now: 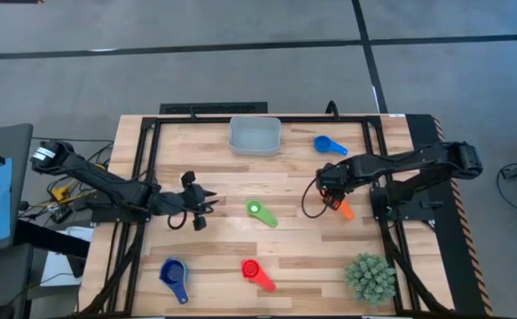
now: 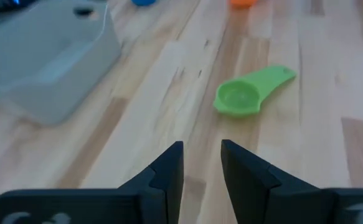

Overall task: Nest measuring cups in basket
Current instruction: Stack the orange measuring cup on top of the dark blue measuring cup

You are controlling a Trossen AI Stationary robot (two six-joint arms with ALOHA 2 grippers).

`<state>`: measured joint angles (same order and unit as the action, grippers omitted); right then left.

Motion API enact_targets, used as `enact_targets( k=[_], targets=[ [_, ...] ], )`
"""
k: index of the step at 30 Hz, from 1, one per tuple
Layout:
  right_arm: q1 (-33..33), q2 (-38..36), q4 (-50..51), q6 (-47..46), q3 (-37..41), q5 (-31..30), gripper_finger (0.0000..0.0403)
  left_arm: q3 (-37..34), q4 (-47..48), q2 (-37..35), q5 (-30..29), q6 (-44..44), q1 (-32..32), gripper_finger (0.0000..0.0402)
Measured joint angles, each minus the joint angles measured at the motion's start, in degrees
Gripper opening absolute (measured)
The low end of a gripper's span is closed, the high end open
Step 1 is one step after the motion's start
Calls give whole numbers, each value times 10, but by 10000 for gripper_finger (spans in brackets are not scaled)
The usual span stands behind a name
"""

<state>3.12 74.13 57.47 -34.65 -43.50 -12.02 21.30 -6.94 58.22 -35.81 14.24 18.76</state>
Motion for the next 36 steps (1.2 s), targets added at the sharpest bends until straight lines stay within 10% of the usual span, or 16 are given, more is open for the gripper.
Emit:
enact_targets(
  k=[9, 17, 21, 36],
  targets=[
    [28, 0, -66, -28, 57, 15, 159, 0, 67, -1, 8, 63, 21, 98],
    [17, 1, -119, -97, 65, 17, 17, 0, 65, -1, 15, 65, 35, 98],
    [-8, 1, -175, -170, 74, 12, 27, 0, 59, -1, 6, 66, 35, 98],
    [-153, 45, -529, -194, 64, -294, 5, 8, -167, 67, 51, -56, -21, 98]
  ],
)
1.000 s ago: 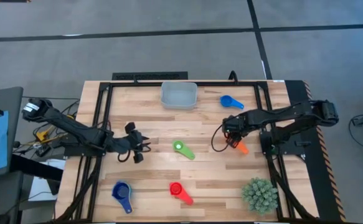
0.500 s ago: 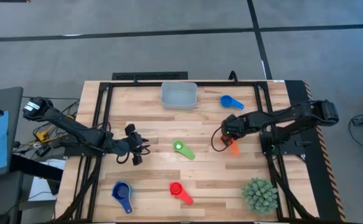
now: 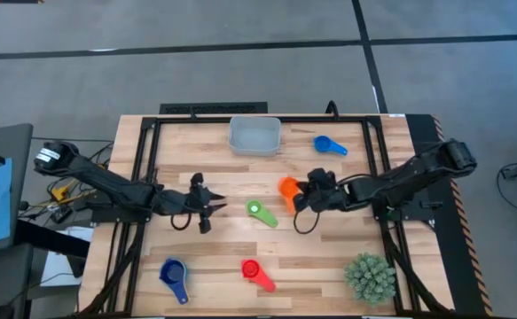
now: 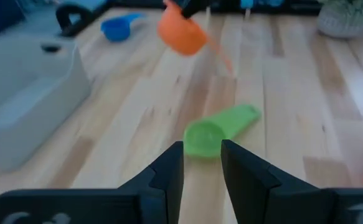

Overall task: Nest measuring cups in basket
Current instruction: Stack the orange measuring cup on top of the dark blue measuring cup

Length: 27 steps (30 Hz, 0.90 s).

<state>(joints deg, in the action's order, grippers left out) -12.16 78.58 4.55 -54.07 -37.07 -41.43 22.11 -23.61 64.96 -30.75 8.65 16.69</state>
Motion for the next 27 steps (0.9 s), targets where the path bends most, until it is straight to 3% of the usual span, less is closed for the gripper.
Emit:
enact_targets(
  k=[7, 12, 19, 27],
  targets=[
    [0, 81, -8, 83, -96, -86, 4, 83, -49, 83, -76, -87, -22, 99],
    [0, 134, -6, 153, -177, -127, 8, 152, -47, 146, -97, -131, -40, 108],
    [-13, 190, -5, 240, -265, -129, 4, 212, -24, 191, -206, -197, -34, 119],
    [-30, 201, 12, 287, -296, -129, 5, 217, -24, 192, -186, -224, -34, 118]
  ],
)
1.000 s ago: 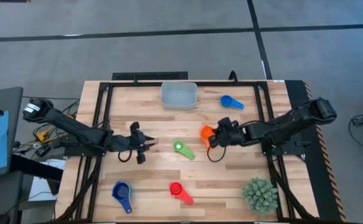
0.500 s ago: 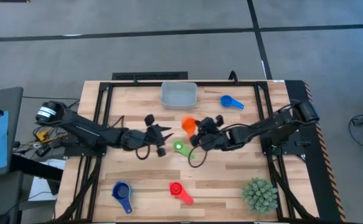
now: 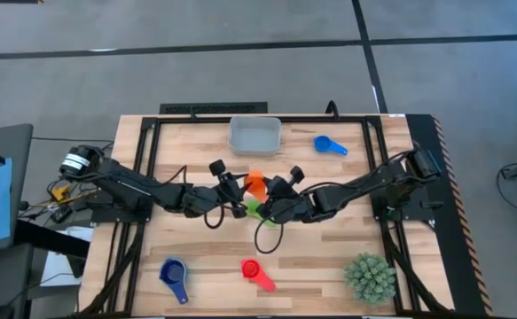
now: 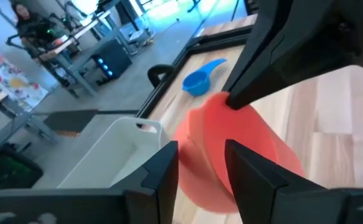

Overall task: Nest measuring cups in basket
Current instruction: Stack the orange measuring cup on top of the dark blue measuring cup

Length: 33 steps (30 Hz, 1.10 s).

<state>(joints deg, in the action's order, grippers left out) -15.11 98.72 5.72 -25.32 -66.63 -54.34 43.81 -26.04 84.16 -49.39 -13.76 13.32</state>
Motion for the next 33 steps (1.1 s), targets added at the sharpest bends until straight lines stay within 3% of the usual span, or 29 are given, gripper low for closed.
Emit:
enact_targets(
  k=[4, 10, 16, 19, 22, 26, 30, 33],
  targets=[
    [-7, 0, -2, 15, 0, 5, 7, 0, 12, 0, -15, -1, 1, 95],
    [-22, -4, -17, 34, -1, 38, 5, 0, 33, -1, -38, -1, -3, 11],
    [-26, -6, -16, 3, -2, 63, 39, 0, 58, -25, -62, -5, 9, 4],
    [-39, -6, -6, -25, -2, 63, 74, 5, 139, -79, -60, 44, 37, 4],
    [-52, -6, 12, -46, -2, 60, 106, 36, 324, -148, -21, 191, 69, 2],
    [-60, -6, 42, -66, -1, 47, 143, 60, 575, -224, 97, 485, 103, 3],
    [-57, -6, 60, -73, -1, 47, 167, 57, 715, -267, 160, 737, 184, 2],
    [-53, -6, 65, -76, -1, 47, 175, 57, 753, -268, 166, 896, 264, 1]
  ],
)
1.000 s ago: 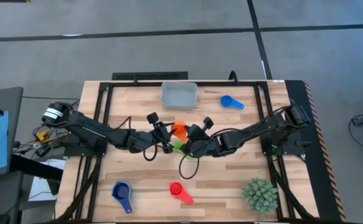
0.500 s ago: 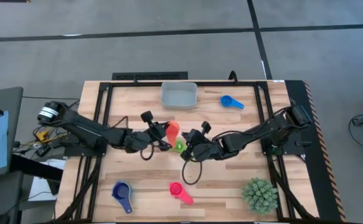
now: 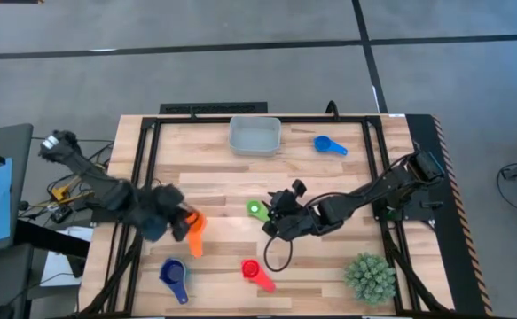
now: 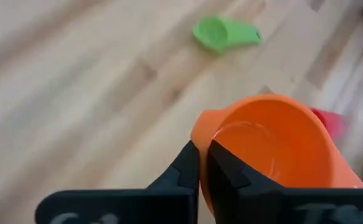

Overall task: Nest measuring cups in basket
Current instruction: Stack the orange measuring cup on top of the dark blue measuring cup

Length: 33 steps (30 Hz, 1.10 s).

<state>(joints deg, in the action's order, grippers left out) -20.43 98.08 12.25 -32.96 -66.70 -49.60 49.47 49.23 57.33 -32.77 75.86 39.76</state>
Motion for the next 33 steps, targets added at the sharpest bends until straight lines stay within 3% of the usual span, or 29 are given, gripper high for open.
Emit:
enact_targets(
  k=[6, 13, 23, 33],
  targets=[
    [0, 0, 13, -5, 0, 0, 176, 0, 12, 66, -7, 228, 139, 1],
    [12, 0, 17, -2, 0, 0, 172, 32, 30, 174, 52, 397, 225, 0],
    [26, 0, 16, -2, 0, 10, 177, 149, 167, 308, 150, 454, 264, 13],
    [26, 0, 8, 0, 0, 16, 184, 153, 169, 319, 134, 469, 263, 21]
  ],
)
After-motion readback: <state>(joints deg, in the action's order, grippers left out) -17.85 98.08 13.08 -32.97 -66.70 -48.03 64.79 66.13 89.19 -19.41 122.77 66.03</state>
